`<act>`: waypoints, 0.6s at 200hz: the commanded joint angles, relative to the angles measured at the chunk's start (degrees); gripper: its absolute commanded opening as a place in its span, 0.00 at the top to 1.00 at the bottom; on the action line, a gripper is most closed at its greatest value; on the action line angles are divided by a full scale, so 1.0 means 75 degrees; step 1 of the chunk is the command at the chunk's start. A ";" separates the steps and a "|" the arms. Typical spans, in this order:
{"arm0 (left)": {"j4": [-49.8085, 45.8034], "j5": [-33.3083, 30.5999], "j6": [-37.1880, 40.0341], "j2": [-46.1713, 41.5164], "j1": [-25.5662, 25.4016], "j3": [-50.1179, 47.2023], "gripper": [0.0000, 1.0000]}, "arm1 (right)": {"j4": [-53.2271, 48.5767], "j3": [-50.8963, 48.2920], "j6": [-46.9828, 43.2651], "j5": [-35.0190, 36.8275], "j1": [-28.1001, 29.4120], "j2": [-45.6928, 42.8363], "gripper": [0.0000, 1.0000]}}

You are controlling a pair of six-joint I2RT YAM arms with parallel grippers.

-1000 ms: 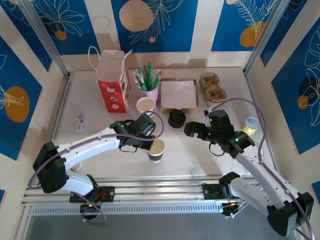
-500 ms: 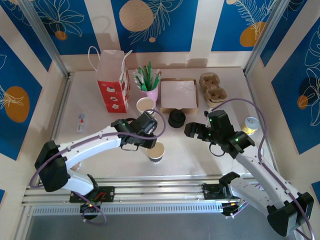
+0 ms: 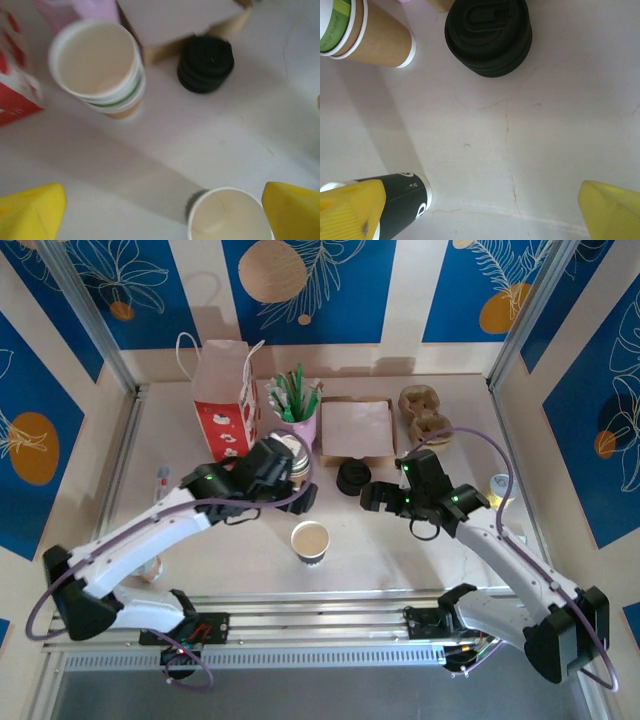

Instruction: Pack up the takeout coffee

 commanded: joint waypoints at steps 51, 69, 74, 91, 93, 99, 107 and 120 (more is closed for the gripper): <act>0.2393 -0.1311 0.1561 -0.2438 0.1501 -0.2469 0.00 | 0.0091 0.1379 -0.0624 -0.0096 0.0015 0.2140 0.01; 0.2945 -0.1406 0.1394 -0.2804 0.1647 -0.3177 0.00 | 0.0170 0.1560 -0.0676 -0.0198 -0.0039 0.2509 0.01; 0.3074 -0.1458 0.1347 -0.2871 0.1655 -0.3328 0.00 | 0.0172 0.1615 -0.0695 -0.0223 -0.0064 0.2606 0.01; 0.3361 -0.1668 0.1263 -0.3058 0.1669 -0.3668 0.00 | 0.0217 0.1763 -0.0764 -0.0242 -0.0165 0.2904 0.01; 0.3375 -0.1698 0.1266 -0.3073 0.1671 -0.3692 0.00 | 0.0224 0.1781 -0.0776 -0.0246 -0.0186 0.2939 0.01; 0.3423 -0.1808 0.1248 -0.3110 0.1677 -0.3763 0.00 | 0.0230 0.1848 -0.0808 -0.0287 -0.0235 0.3051 0.01; 0.3466 -0.1935 0.1231 -0.3148 0.1681 -0.3846 0.00 | 0.0191 0.1954 -0.0854 -0.0355 -0.0294 0.3212 0.01; 0.3542 -0.2084 0.1176 -0.3218 0.1686 -0.3989 0.00 | 0.0082 0.2162 -0.0925 -0.0390 -0.0360 0.3493 0.01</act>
